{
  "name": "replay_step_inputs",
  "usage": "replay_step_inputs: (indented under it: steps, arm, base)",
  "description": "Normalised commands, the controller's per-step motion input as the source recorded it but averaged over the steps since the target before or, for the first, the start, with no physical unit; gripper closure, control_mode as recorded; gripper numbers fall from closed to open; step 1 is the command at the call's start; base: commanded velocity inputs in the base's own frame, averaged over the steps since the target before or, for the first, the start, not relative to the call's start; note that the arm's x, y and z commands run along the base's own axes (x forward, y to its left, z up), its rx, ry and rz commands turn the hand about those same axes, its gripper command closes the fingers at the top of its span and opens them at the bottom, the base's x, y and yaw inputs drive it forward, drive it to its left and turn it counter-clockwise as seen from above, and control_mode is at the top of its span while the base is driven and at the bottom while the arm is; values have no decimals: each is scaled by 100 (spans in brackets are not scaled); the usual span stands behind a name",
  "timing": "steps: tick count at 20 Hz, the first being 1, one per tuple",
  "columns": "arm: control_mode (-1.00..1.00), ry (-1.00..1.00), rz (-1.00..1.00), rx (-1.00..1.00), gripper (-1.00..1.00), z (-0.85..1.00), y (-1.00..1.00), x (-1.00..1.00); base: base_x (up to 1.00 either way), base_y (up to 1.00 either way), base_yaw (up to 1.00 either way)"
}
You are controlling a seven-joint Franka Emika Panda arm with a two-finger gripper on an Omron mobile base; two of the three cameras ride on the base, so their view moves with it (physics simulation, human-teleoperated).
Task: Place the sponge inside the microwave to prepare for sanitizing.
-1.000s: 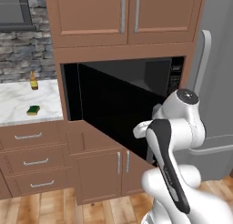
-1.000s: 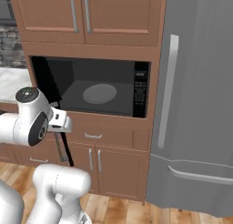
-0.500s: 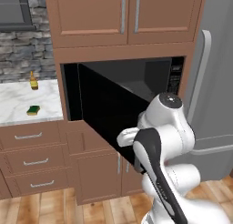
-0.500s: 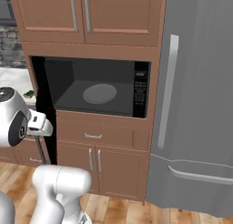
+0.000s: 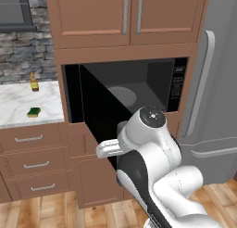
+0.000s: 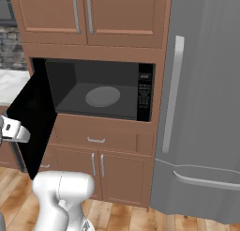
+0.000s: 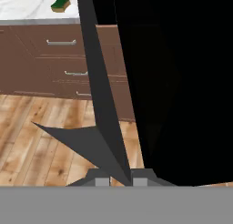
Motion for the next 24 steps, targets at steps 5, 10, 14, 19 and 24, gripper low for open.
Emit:
replay_step_inputs:
  steps: [5, 10, 14, 19, 24]
  arm:
    - [-100, -24, 0, 10, 100, -9, 55, -8]
    - [-100, -25, 0, 12, 100, -9, 41, 0]
    - [-100, -20, 0, 12, 100, -6, 26, 0]
    - [-100, -17, 0, 12, 100, -6, 17, -3]
    - [-100, -7, 0, 11, 100, 2, -10, -17]
  base:
    - [0, 0, 0]
    - [0, 0, 0]
    - [0, 0, 0]
    - [0, 0, 0]
    - [0, 0, 0]
